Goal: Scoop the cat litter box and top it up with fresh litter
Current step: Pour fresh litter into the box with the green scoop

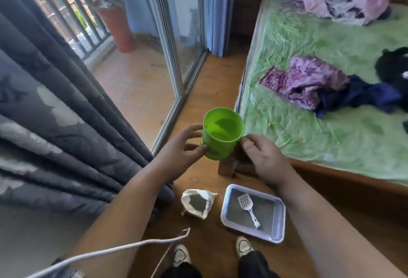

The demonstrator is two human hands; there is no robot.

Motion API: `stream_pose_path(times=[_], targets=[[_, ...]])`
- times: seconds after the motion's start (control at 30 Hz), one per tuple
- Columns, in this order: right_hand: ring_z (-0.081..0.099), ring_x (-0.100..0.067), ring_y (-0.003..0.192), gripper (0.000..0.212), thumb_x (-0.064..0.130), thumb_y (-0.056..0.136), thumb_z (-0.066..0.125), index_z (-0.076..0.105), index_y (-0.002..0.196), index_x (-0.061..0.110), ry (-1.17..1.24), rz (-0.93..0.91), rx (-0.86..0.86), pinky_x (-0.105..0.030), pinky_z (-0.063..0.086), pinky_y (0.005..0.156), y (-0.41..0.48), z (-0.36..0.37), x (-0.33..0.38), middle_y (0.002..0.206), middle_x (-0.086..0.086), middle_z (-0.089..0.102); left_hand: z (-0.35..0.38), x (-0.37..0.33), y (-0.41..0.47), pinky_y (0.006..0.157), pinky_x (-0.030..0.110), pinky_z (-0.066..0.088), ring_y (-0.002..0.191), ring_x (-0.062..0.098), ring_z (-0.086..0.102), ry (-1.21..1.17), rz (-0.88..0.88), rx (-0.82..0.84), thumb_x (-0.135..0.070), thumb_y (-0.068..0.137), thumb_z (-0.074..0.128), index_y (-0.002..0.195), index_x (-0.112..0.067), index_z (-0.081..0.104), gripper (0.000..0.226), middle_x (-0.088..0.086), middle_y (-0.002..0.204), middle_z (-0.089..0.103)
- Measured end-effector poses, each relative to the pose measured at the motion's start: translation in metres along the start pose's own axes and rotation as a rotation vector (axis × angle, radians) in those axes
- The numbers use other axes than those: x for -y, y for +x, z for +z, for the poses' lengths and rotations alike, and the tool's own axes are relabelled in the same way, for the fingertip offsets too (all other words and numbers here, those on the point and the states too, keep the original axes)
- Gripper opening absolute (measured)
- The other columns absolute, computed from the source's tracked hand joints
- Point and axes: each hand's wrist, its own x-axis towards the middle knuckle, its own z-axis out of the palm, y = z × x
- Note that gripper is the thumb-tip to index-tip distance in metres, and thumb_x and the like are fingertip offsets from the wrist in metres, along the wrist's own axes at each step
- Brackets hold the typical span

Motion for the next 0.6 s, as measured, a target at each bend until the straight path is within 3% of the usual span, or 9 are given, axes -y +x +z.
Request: stream_pose_path(times=[0.13,0.3,0.37,0.43,0.5,0.6], targets=[[0.057,-0.002,0.074,0.024,0.015,0.104,0.049,0.067,0.091,0.006,0.029,0.136,-0.086,-0.019,0.047,0.070,-0.010,0.035,-0.043,0.081,-0.004,0.069,0.001,0.052,0.015,0.089,0.035,0.054,0.104,0.008,0.068,0.053,-0.040,0.136,-0.020,0.092,0.067,0.125,-0.048,0.048,0.046,-0.023,0.125,0.059],[0.060,-0.007,0.075,0.029,0.029,0.101,0.052,0.065,0.079,0.015,-0.042,0.323,-0.081,-0.028,0.047,0.076,-0.022,0.064,-0.120,0.073,0.007,0.067,0.026,0.132,0.018,0.090,0.031,0.054,0.097,0.008,0.070,0.119,-0.151,0.226,-0.013,0.091,0.066,0.131,-0.037,0.050,0.050,-0.017,0.125,0.062],[0.063,-0.016,0.082,0.034,0.037,0.099,0.051,0.067,0.085,0.010,-0.014,0.390,-0.055,-0.034,0.048,0.080,-0.026,0.072,-0.157,0.083,-0.005,0.070,0.043,0.164,0.015,0.083,0.025,0.054,0.095,0.006,0.069,0.151,-0.186,0.244,-0.014,0.091,0.065,0.129,-0.041,0.050,0.049,-0.018,0.123,0.063],[0.056,-0.014,0.077,0.037,0.032,0.101,0.050,0.063,0.088,0.001,-0.020,0.432,-0.021,-0.030,0.043,0.072,-0.028,0.079,-0.198,0.081,-0.013,0.064,0.061,0.200,0.010,0.072,0.018,0.051,0.089,0.003,0.067,0.176,-0.257,0.244,-0.014,0.092,0.063,0.126,-0.046,0.049,0.049,-0.018,0.115,0.065],[0.046,-0.010,0.069,0.036,0.027,0.103,0.050,0.058,0.082,-0.001,-0.072,0.471,0.038,-0.029,0.037,0.065,-0.028,0.089,-0.245,0.073,-0.005,0.053,0.082,0.243,0.007,0.071,0.017,0.050,0.083,-0.001,0.064,0.202,-0.328,0.235,-0.015,0.092,0.060,0.128,-0.043,0.050,0.047,-0.019,0.106,0.065],[0.044,-0.007,0.065,0.035,0.026,0.103,0.050,0.052,0.073,0.009,-0.117,0.497,0.121,-0.034,0.037,0.065,-0.022,0.107,-0.327,0.068,0.004,0.049,0.118,0.315,0.006,0.075,0.018,0.050,0.090,0.004,0.067,0.199,-0.438,0.199,-0.014,0.090,0.057,0.128,-0.048,0.051,0.051,-0.014,0.107,0.069]])
